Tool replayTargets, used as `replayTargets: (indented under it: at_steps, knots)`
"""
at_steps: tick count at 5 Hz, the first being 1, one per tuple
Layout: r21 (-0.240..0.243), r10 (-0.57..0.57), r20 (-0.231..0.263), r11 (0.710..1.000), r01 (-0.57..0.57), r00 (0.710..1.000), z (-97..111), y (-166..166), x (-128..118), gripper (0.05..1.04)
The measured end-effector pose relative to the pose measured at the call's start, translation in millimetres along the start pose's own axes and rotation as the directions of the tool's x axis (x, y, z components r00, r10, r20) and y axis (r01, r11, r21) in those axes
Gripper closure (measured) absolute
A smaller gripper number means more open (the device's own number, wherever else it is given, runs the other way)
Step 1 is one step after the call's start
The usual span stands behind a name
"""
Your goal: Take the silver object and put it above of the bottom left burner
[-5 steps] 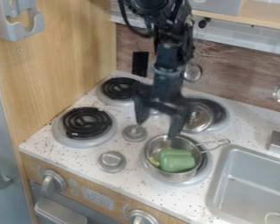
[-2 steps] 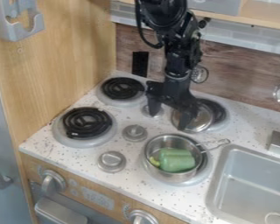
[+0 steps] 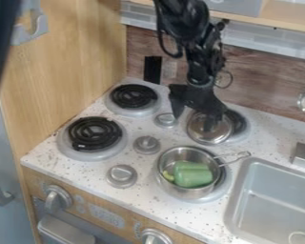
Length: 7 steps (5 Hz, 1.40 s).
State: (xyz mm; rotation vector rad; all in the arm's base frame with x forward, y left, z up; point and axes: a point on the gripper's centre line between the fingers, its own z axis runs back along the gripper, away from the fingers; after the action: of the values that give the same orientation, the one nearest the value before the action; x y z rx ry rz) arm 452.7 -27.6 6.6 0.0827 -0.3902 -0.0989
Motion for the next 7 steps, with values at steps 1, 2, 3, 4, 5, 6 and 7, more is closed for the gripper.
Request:
replayTargets:
  at_steps: [1,2,3,4,5,6,7]
  knots:
    - [-0.012,0.03,-0.011,0.999,-0.031,0.999,-20,-3,18,0.085]
    - [-0.018,0.056,-0.019,0.998,-0.056,0.998,-34,-6,31,0.085]
    - [-0.02,0.064,-0.024,0.998,-0.065,0.998,-48,-7,41,0.085]
    - [-0.031,0.074,-0.022,0.997,-0.074,0.997,-58,-9,50,0.085]
    - [-0.036,0.071,-0.022,0.997,-0.072,0.997,-60,-10,55,0.144]
    - [-0.037,0.069,-0.024,0.997,-0.07,0.997,-60,-11,54,0.447]
    - [-0.041,0.06,-0.024,0.997,-0.061,0.998,-60,-11,52,0.671]
